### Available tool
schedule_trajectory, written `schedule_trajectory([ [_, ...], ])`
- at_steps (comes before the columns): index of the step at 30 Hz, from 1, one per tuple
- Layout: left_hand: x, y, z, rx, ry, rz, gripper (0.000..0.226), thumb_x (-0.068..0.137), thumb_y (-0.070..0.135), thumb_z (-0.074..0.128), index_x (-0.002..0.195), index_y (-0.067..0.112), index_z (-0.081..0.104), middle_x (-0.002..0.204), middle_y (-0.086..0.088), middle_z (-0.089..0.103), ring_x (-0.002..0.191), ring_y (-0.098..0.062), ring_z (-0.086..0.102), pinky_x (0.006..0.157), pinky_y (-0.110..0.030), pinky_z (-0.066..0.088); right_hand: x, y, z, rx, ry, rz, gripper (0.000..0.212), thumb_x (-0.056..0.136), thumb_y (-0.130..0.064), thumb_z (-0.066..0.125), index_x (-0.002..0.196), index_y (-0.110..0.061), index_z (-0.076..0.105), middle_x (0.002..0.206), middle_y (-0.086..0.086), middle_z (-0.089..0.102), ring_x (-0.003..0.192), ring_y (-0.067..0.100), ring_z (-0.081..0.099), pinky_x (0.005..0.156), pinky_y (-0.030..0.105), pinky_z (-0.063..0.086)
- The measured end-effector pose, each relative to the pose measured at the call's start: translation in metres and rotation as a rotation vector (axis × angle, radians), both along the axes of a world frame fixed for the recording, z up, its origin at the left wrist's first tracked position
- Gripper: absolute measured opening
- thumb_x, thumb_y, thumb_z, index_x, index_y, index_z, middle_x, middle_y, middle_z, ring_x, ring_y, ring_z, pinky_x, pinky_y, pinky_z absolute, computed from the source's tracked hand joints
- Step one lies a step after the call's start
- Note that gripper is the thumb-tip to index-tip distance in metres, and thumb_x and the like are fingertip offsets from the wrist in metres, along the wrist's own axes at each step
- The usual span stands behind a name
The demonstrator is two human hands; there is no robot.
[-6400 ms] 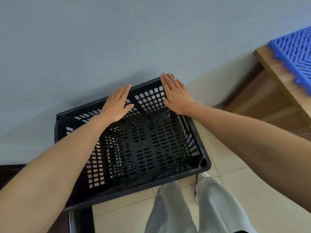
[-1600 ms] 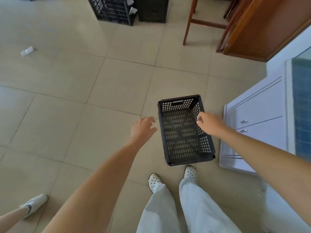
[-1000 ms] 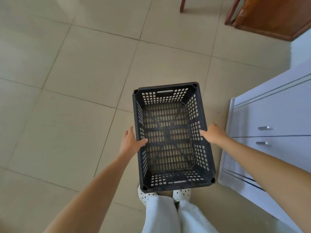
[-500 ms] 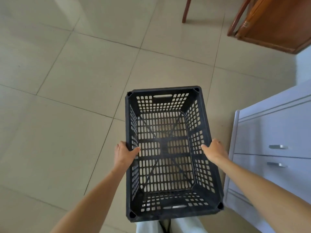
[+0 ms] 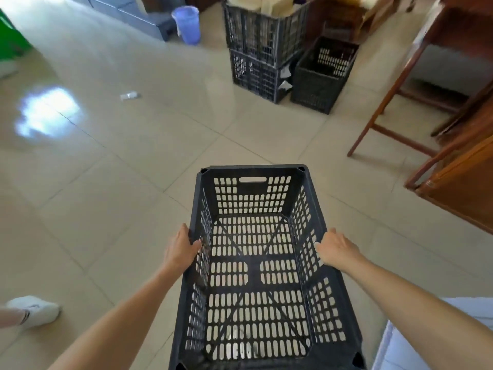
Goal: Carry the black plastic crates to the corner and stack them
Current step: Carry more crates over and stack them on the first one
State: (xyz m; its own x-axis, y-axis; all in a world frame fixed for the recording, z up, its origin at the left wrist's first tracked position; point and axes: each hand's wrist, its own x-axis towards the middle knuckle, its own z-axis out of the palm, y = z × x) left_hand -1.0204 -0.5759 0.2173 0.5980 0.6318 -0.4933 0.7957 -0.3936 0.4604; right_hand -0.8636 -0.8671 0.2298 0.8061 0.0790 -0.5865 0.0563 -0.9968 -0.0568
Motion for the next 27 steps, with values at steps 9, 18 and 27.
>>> schedule_trajectory([
  [9,-0.006,0.141,0.136,0.105,-0.016,0.16,0.02,0.09,0.014,0.062,0.098,0.007,0.045,0.092,-0.009,0.052,0.077,-0.017,0.049,0.061,-0.025,0.039,0.056,0.191,0.13,-0.084,-0.087,0.384,0.05,0.1,-0.033,0.043,0.14,-0.003,0.04,0.128,0.011,0.056,0.108,0.025,0.058,0.082,0.032,0.044],
  [18,-0.063,0.196,0.203,0.244,-0.052,0.477,0.028,0.092,0.022,0.059,0.113,0.005,0.052,0.103,-0.012,0.062,0.095,-0.027,0.062,0.086,-0.042,0.054,0.068,0.335,0.174,-0.079,-0.184,0.734,0.048,0.098,-0.023,0.045,0.14,-0.001,0.036,0.13,0.011,0.054,0.112,0.025,0.055,0.082,0.033,0.041],
  [27,-0.133,0.159,0.236,0.292,-0.047,0.929,0.021,0.089,0.021,0.061,0.102,0.008,0.051,0.096,-0.008,0.061,0.089,-0.025,0.061,0.077,-0.039,0.053,0.047,0.446,0.193,0.024,-0.164,1.293,0.03,0.099,-0.01,0.036,0.124,0.002,0.049,0.125,0.013,0.052,0.104,0.026,0.055,0.095,0.038,0.046],
])
